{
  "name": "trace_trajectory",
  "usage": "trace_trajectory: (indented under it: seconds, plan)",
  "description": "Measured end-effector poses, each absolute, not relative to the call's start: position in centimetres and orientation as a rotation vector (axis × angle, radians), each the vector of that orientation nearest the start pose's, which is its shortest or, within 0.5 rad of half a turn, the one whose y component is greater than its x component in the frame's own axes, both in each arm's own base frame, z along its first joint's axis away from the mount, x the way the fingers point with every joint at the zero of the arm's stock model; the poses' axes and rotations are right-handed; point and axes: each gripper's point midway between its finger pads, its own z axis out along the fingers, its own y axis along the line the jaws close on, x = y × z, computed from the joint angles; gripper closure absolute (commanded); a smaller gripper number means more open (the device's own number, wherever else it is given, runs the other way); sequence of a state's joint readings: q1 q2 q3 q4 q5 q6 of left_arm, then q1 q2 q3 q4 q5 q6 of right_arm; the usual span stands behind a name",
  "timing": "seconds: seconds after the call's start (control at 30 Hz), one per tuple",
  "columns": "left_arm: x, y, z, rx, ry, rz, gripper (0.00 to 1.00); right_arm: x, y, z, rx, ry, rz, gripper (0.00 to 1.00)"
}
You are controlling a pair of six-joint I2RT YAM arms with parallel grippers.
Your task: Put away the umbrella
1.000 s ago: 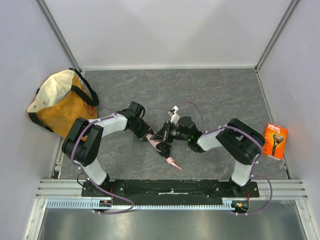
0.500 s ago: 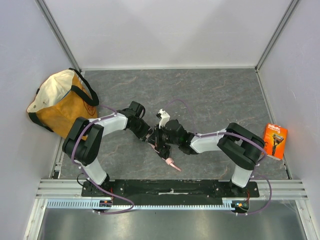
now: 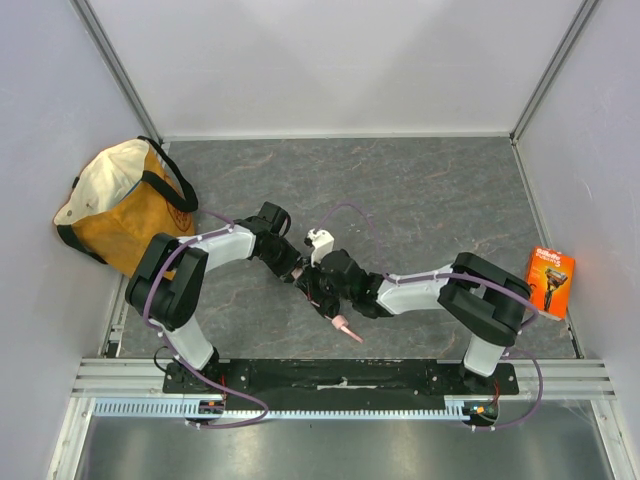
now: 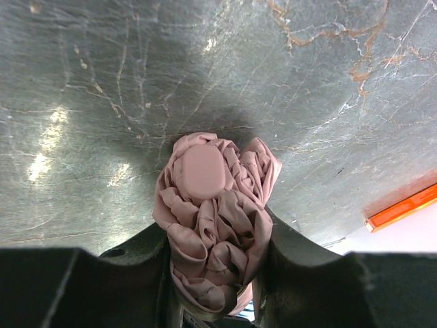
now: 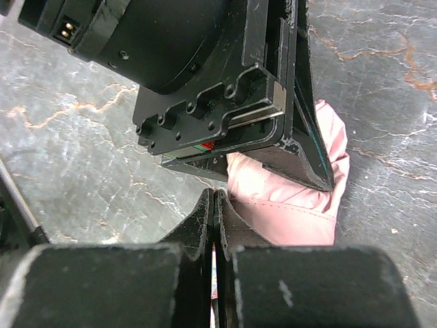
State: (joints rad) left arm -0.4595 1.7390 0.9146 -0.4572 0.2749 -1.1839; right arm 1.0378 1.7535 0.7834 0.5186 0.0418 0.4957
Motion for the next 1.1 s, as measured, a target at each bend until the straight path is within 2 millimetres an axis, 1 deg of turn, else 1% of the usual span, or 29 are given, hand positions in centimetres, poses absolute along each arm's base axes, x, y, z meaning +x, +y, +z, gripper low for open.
trace_trajectory:
  seconds: [0.2,0.23,0.3,0.4,0.43,0.5,0.53,0.6,0.7,0.8,0.83,0.87,0.93,1.03,1.1]
  plan:
    - [25.4,-22.0,0.7,-1.037,2.907,-0.623,0.98,22.6,40.7,5.6,-0.569,2.074,0.755,1.00]
    - [25.4,-22.0,0.8,-1.038,2.907,-0.624,0.98,22.7,40.7,5.5,-0.574,2.073,0.733,0.99]
    - [25.4,-22.0,0.8,-1.039,2.908,-0.625,0.98,22.7,40.7,5.4,-0.581,2.068,0.694,0.92]
    - [25.4,-22.0,0.7,-1.040,2.908,-0.626,0.98,22.3,40.8,4.9,-0.606,2.072,0.650,0.88]
    - [25.4,-22.0,0.7,-1.041,2.909,-0.627,0.98,21.9,40.7,4.3,-0.627,2.090,0.637,0.87]
    - [25.4,-22.1,0.7,-1.048,2.909,-0.630,0.98,20.4,39.8,1.9,-0.691,2.158,0.592,0.87]
    - [25.4,-22.2,0.7,-1.048,2.911,-0.635,0.98,20.0,39.8,1.6,-0.700,2.159,0.594,0.85]
    - [25.4,-22.2,0.7,-1.050,2.912,-0.636,0.98,19.6,39.7,1.7,-0.703,2.165,0.607,0.81]
    - [25.4,-22.2,0.7,-1.050,2.913,-0.638,0.98,19.1,39.2,1.9,-0.706,2.186,0.643,0.78]
    - [25.4,-22.2,0.8,-1.051,2.912,-0.641,0.98,17.6,38.1,2.2,-0.751,2.244,0.673,0.71]
    - [25.4,-22.2,0.8,-1.049,2.911,-0.643,0.98,17.0,37.6,2.6,-0.761,2.262,0.688,0.69]
    - [25.4,-22.2,0.8,-1.047,2.907,-0.647,0.98,16.3,37.0,3.4,-0.769,2.273,0.709,0.68]
    - [25.4,-22.2,0.9,-1.039,2.897,-0.657,0.98,15.6,36.6,5.8,-0.764,2.259,0.762,0.65]
    - [25.6,-22.2,1.5,-1.015,2.865,-0.678,0.98,15.2,36.2,11.5,-0.718,2.164,0.866,0.61]
    - [25.5,-21.7,1.8,-0.977,2.844,-0.639,0.98,15.1,35.5,15.1,-0.682,2.093,0.918,0.59]
